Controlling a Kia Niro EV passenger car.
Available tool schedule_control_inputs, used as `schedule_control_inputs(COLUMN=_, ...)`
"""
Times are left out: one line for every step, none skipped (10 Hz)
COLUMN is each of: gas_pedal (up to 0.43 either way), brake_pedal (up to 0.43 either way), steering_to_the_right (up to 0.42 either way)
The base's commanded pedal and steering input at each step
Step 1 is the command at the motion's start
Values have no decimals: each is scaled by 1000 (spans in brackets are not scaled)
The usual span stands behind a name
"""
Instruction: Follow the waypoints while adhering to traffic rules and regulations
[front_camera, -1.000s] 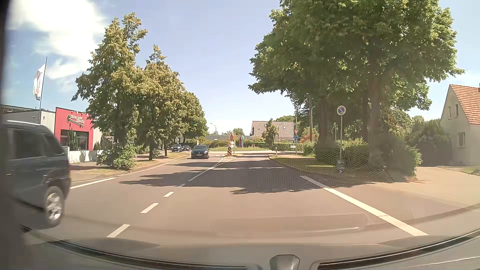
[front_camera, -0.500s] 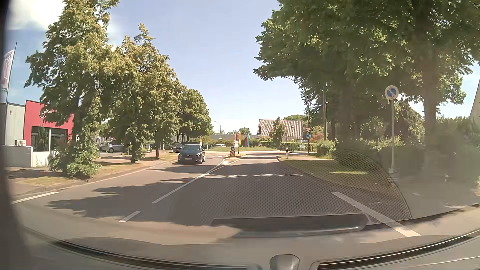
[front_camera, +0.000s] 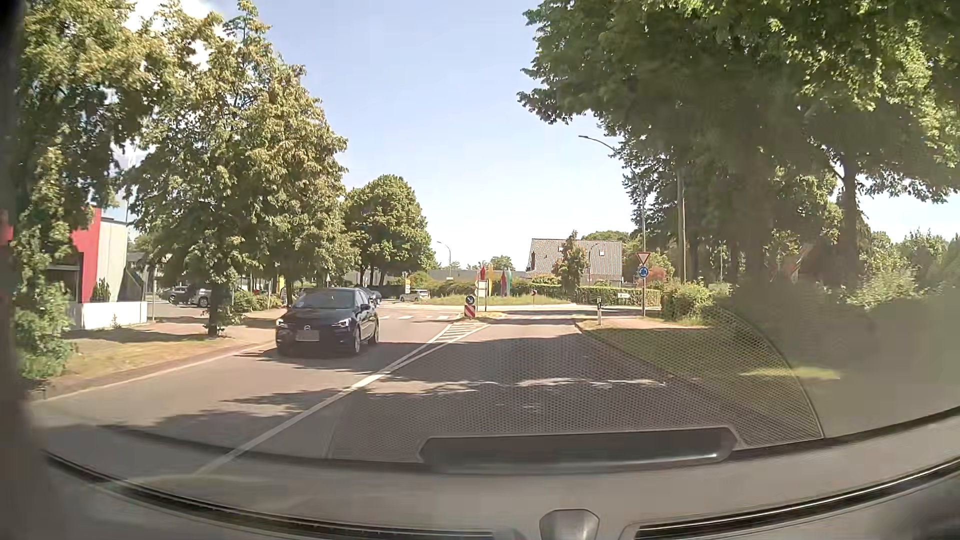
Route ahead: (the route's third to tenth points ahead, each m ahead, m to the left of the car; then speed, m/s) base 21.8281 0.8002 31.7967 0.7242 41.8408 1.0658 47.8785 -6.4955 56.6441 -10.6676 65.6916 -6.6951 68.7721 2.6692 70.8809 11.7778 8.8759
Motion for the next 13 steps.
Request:
schedule_control_inputs(gas_pedal=0, brake_pedal=12, steering_to_the_right=-6)
schedule_control_inputs(gas_pedal=0, brake_pedal=6, steering_to_the_right=-5)
schedule_control_inputs(gas_pedal=0, brake_pedal=6, steering_to_the_right=-2)
schedule_control_inputs(gas_pedal=0, brake_pedal=12, steering_to_the_right=0)
schedule_control_inputs(gas_pedal=0, brake_pedal=12, steering_to_the_right=2)
schedule_control_inputs(gas_pedal=0, brake_pedal=12, steering_to_the_right=5)
schedule_control_inputs(gas_pedal=0, brake_pedal=18, steering_to_the_right=9)
schedule_control_inputs(gas_pedal=0, brake_pedal=18, steering_to_the_right=10)
schedule_control_inputs(gas_pedal=0, brake_pedal=18, steering_to_the_right=10)
schedule_control_inputs(gas_pedal=0, brake_pedal=12, steering_to_the_right=10)
schedule_control_inputs(gas_pedal=0, brake_pedal=12, steering_to_the_right=10)
schedule_control_inputs(gas_pedal=0, brake_pedal=12, steering_to_the_right=10)
schedule_control_inputs(gas_pedal=0, brake_pedal=12, steering_to_the_right=11)
